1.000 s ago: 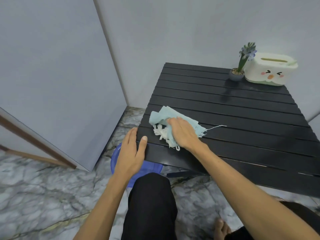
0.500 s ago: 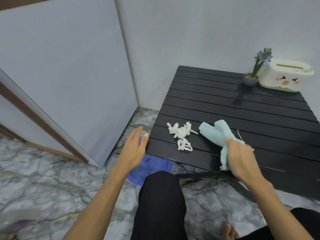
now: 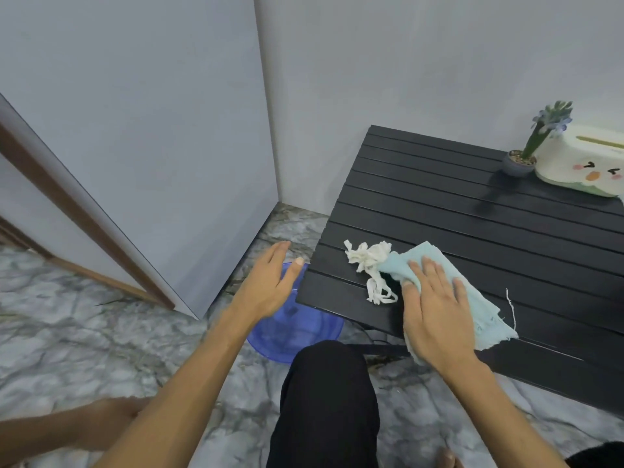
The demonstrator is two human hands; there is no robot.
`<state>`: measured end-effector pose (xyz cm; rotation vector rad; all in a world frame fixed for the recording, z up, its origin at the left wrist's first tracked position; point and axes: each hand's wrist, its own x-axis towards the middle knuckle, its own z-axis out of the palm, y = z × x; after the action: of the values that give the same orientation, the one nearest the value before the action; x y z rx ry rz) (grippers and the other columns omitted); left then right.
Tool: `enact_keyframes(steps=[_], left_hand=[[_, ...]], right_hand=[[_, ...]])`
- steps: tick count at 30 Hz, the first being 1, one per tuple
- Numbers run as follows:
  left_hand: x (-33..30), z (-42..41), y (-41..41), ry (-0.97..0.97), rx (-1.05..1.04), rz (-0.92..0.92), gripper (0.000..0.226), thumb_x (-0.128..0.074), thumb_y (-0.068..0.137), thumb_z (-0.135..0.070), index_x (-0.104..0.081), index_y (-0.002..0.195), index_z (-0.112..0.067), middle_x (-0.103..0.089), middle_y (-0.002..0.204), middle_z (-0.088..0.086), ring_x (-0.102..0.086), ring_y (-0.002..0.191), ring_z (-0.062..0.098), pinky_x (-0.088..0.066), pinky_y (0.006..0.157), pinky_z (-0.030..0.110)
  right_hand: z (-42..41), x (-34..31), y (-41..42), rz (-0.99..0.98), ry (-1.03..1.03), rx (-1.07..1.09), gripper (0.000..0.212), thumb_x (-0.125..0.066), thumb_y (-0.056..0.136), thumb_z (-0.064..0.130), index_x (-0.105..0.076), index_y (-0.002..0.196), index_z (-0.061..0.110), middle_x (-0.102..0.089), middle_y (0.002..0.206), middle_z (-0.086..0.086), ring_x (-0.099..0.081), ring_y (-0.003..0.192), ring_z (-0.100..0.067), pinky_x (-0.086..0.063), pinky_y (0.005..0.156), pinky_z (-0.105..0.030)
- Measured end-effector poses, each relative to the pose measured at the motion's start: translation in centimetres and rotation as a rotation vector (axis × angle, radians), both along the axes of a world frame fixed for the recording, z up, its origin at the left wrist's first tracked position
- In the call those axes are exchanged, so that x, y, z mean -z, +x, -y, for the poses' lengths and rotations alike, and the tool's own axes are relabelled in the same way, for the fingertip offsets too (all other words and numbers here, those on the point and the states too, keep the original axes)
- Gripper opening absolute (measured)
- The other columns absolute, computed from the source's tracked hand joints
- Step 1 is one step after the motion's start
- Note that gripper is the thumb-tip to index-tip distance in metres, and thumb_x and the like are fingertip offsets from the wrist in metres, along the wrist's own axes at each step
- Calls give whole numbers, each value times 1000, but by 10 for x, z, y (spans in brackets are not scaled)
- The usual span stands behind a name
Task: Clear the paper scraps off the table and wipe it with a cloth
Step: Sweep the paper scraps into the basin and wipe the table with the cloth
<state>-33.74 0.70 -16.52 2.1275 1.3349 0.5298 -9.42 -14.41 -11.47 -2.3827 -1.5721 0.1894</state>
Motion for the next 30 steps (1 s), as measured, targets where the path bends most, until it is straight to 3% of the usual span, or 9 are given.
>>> enact_keyframes(steps=[3,5,8,13,18,24,27,30], left_hand=[[5,-1,0,42,32,-67,65,-34,102,-50,-29,152,-9,-30,159,7,-25,146,20,-17,115,25],[10,-3,-2,60,65,-134,75,-28,97,-58,-31,151,-6,-33,157,11,-29,144,25,-20,117,30],[27,-11,-7,67,74,-236,90,-16,87,-67,-34,149,-5,-36,154,12,-35,140,30,-27,115,39],[49,-23,-14,53,85,-358,92,-11,84,-69,-33,150,-9,-33,156,9,-30,142,26,-28,114,40],[67,-33,-17,10,68,-393,90,-16,83,-70,-32,150,-12,-32,156,5,-29,142,24,-30,113,44],[80,-34,-19,-28,62,-393,91,-16,80,-70,-36,147,-12,-35,154,6,-30,141,26,-28,114,43],[86,-34,-24,-54,60,-406,92,-18,78,-71,-37,146,-11,-37,153,8,-31,141,27,-30,113,45],[90,-32,-28,-72,53,-416,92,-18,79,-70,-37,146,-11,-37,153,8,-30,142,26,-28,115,43]], right_hand=[[-22,-1,-14,-145,93,82,67,-12,98,43,-28,155,12,-25,163,-2,-12,152,-12,0,124,-38],[-37,0,-23,-189,110,102,63,-14,101,40,-31,154,11,-26,163,-4,-13,152,-14,0,124,-39],[-58,2,-38,-190,103,96,69,-10,98,43,-35,153,9,-25,163,-7,-12,152,-17,-1,124,-42],[-89,2,-65,-169,107,106,72,-9,95,44,-28,154,9,-22,164,-10,-11,153,-22,-2,123,-43],[-121,4,-91,-194,135,66,58,-19,104,35,-31,153,6,-24,163,-12,-13,152,-23,-3,123,-42],[-163,7,-115,-174,208,-23,69,-12,97,41,-41,146,3,-37,156,-15,-23,149,-26,-9,123,-43],[-184,9,-121,-219,254,-39,69,-11,98,41,-54,134,0,-55,141,-16,-40,138,-29,-17,120,-44],[-196,4,-123,-299,314,-41,62,-14,98,38,-64,100,2,-69,100,-10,-57,105,-31,-28,112,-48]])
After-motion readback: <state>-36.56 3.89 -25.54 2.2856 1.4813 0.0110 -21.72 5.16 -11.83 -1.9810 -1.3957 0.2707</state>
